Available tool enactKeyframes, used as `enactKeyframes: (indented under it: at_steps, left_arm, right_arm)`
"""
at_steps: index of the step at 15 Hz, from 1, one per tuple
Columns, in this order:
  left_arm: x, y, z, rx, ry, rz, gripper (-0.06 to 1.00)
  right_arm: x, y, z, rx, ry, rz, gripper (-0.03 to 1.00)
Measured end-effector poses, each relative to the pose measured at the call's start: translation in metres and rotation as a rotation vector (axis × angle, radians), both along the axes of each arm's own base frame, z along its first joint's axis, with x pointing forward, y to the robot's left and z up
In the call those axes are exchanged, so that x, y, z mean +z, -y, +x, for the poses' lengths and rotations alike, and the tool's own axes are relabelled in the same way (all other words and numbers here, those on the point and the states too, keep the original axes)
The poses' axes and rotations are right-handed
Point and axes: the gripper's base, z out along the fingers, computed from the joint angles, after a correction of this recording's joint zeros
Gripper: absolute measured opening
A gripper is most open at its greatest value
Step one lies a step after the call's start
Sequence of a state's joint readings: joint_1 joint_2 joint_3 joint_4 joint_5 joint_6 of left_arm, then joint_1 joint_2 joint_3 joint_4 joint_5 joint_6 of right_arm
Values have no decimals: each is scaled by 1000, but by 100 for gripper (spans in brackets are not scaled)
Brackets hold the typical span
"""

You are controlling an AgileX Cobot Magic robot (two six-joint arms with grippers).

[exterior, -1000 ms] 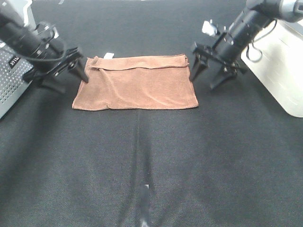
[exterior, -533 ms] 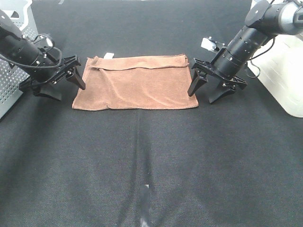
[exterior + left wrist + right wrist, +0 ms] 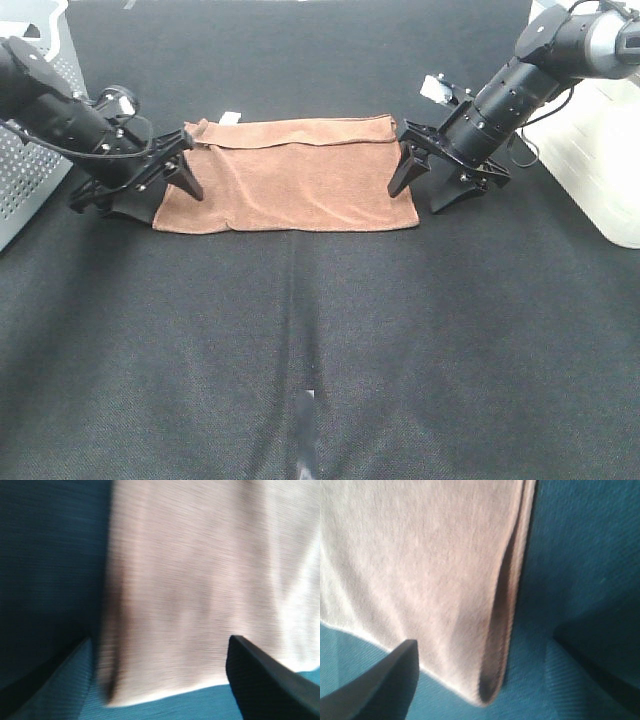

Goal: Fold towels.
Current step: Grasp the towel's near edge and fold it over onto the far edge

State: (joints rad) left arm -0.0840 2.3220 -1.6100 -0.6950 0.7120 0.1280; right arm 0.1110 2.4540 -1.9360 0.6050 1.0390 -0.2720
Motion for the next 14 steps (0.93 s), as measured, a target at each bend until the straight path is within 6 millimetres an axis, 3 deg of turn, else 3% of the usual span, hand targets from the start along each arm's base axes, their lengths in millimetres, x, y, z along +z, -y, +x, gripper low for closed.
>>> enactKeyframes:
  at_steps: [6, 8, 9, 11, 12, 13, 14]
  left_arm:
    - [0, 1, 0, 4, -1, -5, 70]
    - [-2, 7, -1, -10, -2, -4, 62]
    - [-3, 10, -1, -19, -4, -2, 56]
    - [-7, 11, -2, -24, -14, 0, 33]
    - [-9, 11, -3, -34, -19, 10, 10]
    - [-9, 10, -4, -44, -23, 18, 3]
    - [-9, 10, -5, -55, -31, 22, 2]
  right_arm:
    - [-6, -2, -1, 12, -19, 10, 66]
    - [-10, -21, -4, 42, -24, 32, 60]
    - [-12, -28, -6, 50, -26, 36, 54]
    - [-17, -31, -6, 41, -33, 50, 32]
    - [-19, -31, -6, 33, -41, 49, 12]
    - [-20, -31, -6, 32, -43, 49, 3]
    - [-20, -31, -6, 33, -44, 48, 0]
